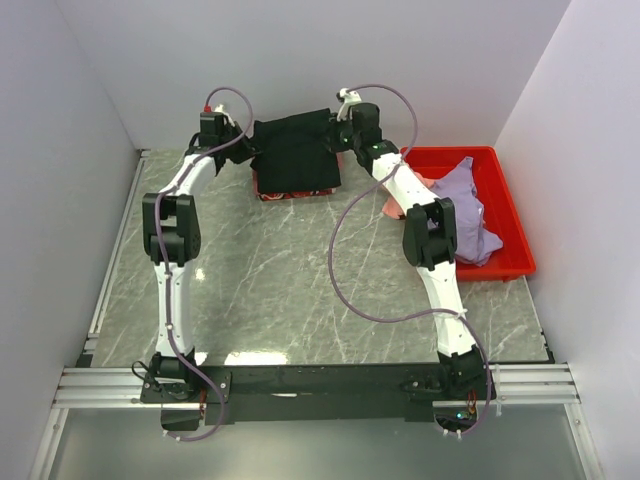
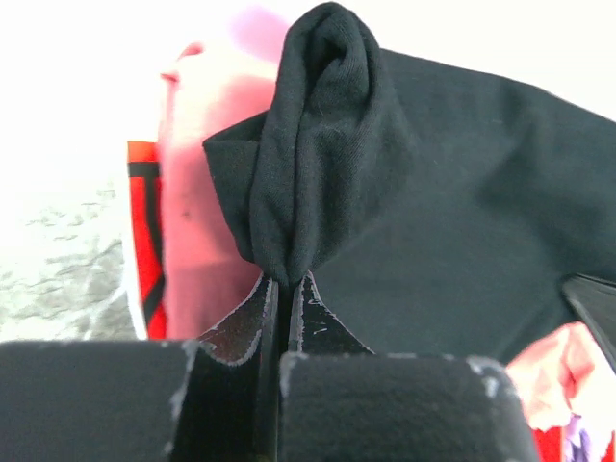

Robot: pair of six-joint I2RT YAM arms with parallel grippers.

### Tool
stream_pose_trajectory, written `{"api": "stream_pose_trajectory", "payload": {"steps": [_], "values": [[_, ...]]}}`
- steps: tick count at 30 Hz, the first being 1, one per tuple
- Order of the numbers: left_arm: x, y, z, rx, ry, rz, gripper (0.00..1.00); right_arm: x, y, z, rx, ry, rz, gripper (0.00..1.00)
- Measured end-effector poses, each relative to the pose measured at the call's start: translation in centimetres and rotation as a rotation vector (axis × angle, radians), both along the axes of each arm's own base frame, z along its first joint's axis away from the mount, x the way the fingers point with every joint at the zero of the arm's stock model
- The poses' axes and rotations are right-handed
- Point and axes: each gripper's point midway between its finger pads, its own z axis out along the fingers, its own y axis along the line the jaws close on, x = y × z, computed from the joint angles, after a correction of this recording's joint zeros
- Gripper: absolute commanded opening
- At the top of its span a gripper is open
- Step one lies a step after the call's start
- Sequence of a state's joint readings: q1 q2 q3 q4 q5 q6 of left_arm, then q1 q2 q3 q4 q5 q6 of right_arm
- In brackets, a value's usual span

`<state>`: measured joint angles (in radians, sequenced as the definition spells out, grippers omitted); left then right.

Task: Fold and stack the t-shirts
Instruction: Neatly place the folded tshirt to the corner, then reset both grippers

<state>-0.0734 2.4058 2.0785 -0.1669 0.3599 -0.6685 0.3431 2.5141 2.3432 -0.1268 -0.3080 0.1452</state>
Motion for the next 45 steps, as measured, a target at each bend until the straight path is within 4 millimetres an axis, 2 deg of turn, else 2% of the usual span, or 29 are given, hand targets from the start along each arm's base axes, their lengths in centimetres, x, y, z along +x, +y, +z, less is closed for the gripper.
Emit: {"api": "stream_pose_trajectory", "payload": {"steps": [2, 3, 4, 5, 6, 7, 8, 9, 12, 16, 20, 22, 27, 30, 32, 34, 37, 42, 45], "values": [[0.1, 0.3, -0.6, 0.010, 0.010, 0.016, 0.03, 0.2, 0.1, 0.1, 0.009, -0.005, -0.003, 0.21], [0.2, 0.4, -0.7, 0.015, 0.013, 0.023, 0.11, 0.2, 0.1, 0.1, 0.016, -0.004, -0.006, 0.29], [0.2, 0.5, -0.7, 0.019, 0.014, 0.026, 0.16, 0.3, 0.0, 0.0, 0.022, -0.002, -0.009, 0.48], [0.3, 0.5, -0.7, 0.024, 0.017, 0.032, 0.20, 0.4, 0.0, -0.1, 0.031, 0.003, -0.018, 0.55], [0.4, 0.6, -0.6, 0.028, 0.018, 0.036, 0.33, 0.6, -0.3, -0.1, 0.034, 0.004, -0.029, 0.64], [0.5, 0.7, -0.5, 0.035, 0.014, 0.038, 0.41, 0.8, -0.6, -0.1, 0.038, 0.006, -0.038, 0.81], [0.8, 0.8, -0.2, 0.041, 0.006, 0.045, 0.49, 1.0, -1.0, -0.1, 0.041, 0.005, -0.053, 0.82], [1.0, 0.9, 0.2, 0.047, -0.002, 0.049, 0.68, 1.3, -1.5, 0.0, 0.035, -0.004, -0.070, 0.82], [1.4, 1.2, 1.2, 0.060, -0.027, 0.062, 0.99, 2.1, -2.9, 0.1, 0.025, -0.015, -0.113, 0.84], [1.2, 1.6, 2.7, 0.063, -0.043, 0.076, 1.00, 2.4, -4.3, 0.8, 0.014, -0.019, -0.155, 0.85], [-0.6, 1.7, 5.5, 0.063, -0.051, 0.076, 0.99, 0.9, -5.0, 3.1, 0.018, -0.010, -0.166, 0.86], [-1.8, 1.8, 7.7, 0.062, -0.070, 0.078, 1.00, -0.7, -5.4, 5.2, 0.031, -0.001, -0.171, 0.86], [-6.7, 2.4, 14.9, 0.063, -0.152, 0.099, 0.99, -5.7, -6.5, 12.3, 0.072, -0.036, -0.175, 0.88], [-10.4, 2.3, 17.9, 0.064, -0.190, 0.106, 0.99, -9.1, -7.4, 15.5, 0.090, -0.060, -0.191, 0.88], [-12.9, 2.0, 19.0, 0.063, -0.210, 0.107, 1.00, -11.1, -7.9, 16.5, 0.099, -0.063, -0.198, 0.88], [-15.3, 1.6, 18.8, 0.064, -0.203, 0.105, 0.99, -13.2, -8.0, 16.4, 0.101, -0.047, -0.198, 0.88], [-18.6, 1.1, 16.9, 0.065, -0.158, 0.107, 0.99, -15.7, -8.1, 14.2, 0.083, 0.007, -0.201, 0.89], [-24.0, 0.7, 12.7, 0.083, -0.067, 0.124, 1.00, -20.4, -8.6, 8.3, 0.043, 0.136, -0.227, 0.90], [-27.5, 0.5, 11.3, 0.077, -0.045, 0.131, 1.00, -23.3, -9.1, 5.7, 0.025, 0.188, -0.247, 0.90]]}}
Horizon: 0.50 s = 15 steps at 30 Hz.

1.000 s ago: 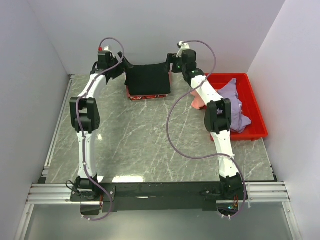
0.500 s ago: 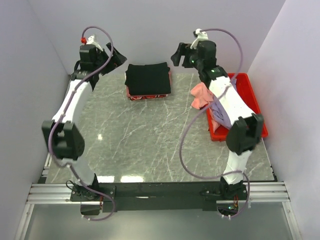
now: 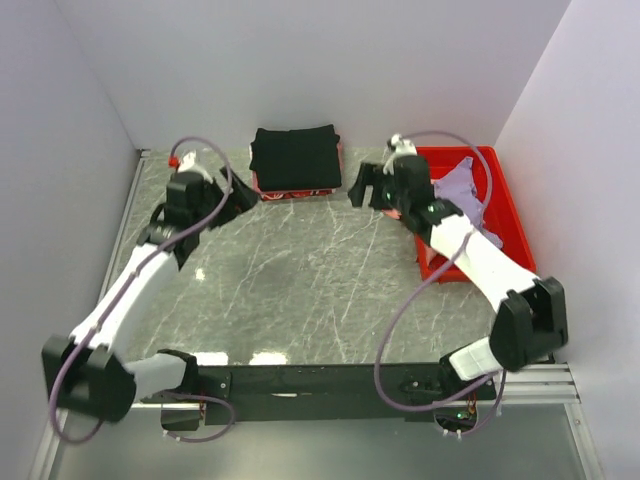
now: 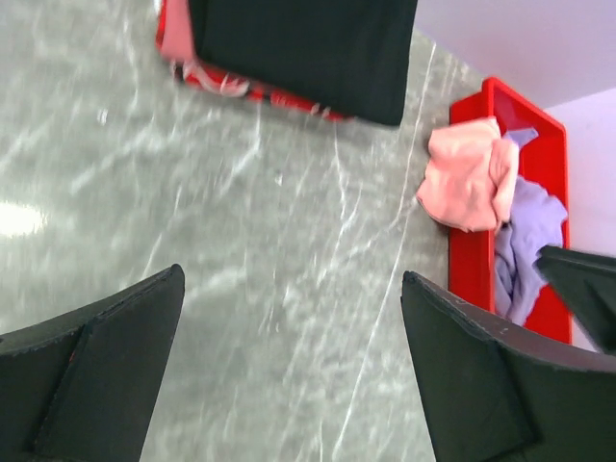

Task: Fold and stack the t-shirts
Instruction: Reset both grippers

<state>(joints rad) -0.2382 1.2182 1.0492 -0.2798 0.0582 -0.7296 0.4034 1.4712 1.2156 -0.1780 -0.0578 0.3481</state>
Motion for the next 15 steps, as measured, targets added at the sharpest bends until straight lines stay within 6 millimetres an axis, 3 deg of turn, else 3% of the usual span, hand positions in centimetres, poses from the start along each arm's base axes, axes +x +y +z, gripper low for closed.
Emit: {"api": "stream_pose_trajectory", "payload": {"steps": [4, 9, 13, 15], "values": [[-4.0, 0.5, -1.1, -0.037, -0.008, 0.032, 0.99, -4.1, -0.9, -2.1, -0.012, 0.028, -0.022, 0.91], [-8.4, 1.9, -4.0, -0.075, 0.019, 0.095, 0.99, -8.7, -2.0, -3.6, 0.007, 0.002, -0.048, 0.91], [-10.7, 3.3, -4.9, -0.092, 0.024, 0.157, 1.00, -11.1, -4.4, -5.1, 0.024, -0.005, -0.123, 0.91], [-11.3, 4.0, -4.6, -0.091, 0.015, 0.184, 0.99, -11.9, -5.3, -4.7, 0.041, -0.026, -0.154, 0.91]]}}
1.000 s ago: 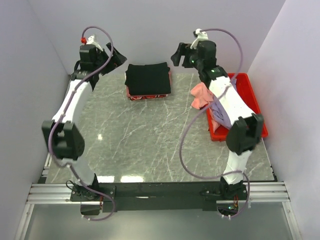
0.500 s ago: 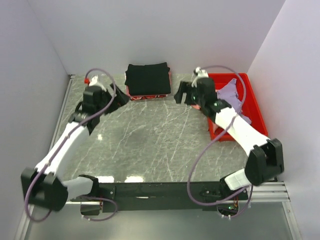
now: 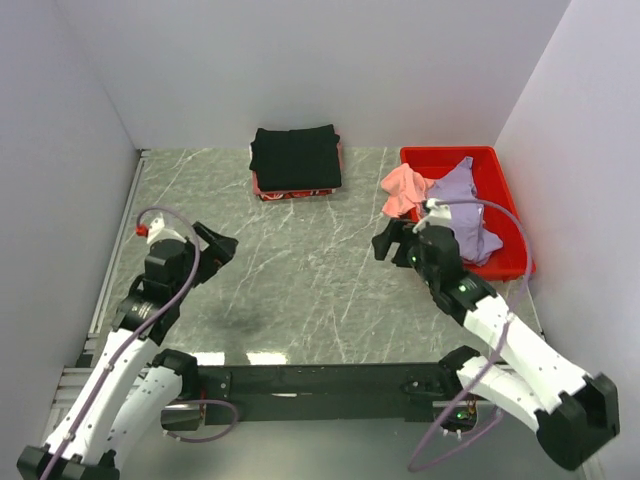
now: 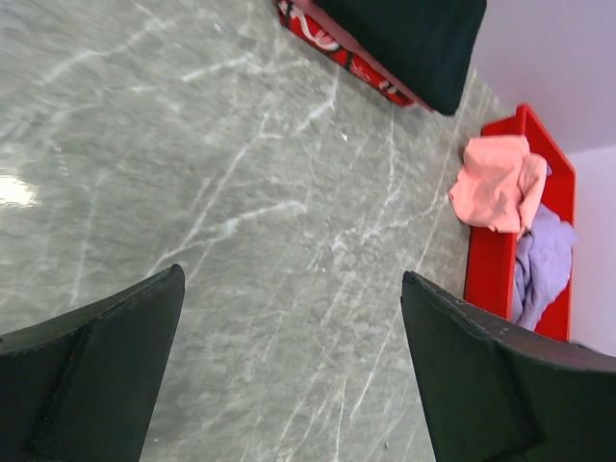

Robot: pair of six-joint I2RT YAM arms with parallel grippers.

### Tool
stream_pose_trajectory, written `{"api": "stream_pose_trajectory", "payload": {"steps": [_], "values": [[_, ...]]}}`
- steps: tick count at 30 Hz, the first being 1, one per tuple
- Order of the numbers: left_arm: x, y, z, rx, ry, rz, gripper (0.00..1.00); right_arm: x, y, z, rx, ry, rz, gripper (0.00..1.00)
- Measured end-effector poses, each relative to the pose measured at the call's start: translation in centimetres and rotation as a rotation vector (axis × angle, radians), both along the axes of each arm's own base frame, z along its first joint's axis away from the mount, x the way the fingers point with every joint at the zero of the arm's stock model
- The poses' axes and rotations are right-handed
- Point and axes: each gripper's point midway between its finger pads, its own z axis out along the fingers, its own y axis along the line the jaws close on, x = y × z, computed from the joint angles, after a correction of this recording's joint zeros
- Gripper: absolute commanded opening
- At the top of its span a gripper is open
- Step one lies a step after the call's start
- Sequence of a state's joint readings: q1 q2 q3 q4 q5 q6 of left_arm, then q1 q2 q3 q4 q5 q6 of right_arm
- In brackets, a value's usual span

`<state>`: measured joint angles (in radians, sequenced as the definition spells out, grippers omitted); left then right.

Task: Fold and stack the t-shirts
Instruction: Reset both grippers

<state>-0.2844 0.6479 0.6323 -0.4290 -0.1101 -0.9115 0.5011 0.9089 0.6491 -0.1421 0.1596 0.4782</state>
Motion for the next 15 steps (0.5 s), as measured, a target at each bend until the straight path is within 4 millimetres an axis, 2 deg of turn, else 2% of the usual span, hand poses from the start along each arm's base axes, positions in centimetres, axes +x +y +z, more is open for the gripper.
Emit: {"api": "stream_pose_trajectory", "payload": {"steps": [6, 11, 15], "values": [[-0.9, 1.9, 0.0, 0.028, 0.001, 0.084, 0.99, -2.0, -1.4, 2.3, 0.079, -0.103, -0.030, 0.92], [-1.2, 2.2, 0.2, 0.031, -0.009, 0.099, 0.99, -2.4, -1.6, 2.3, 0.091, -0.106, -0.036, 0.92], [-1.2, 2.3, 0.3, 0.032, -0.012, 0.103, 0.99, -2.4, -1.9, 1.2, 0.075, -0.068, -0.054, 0.92]]}}
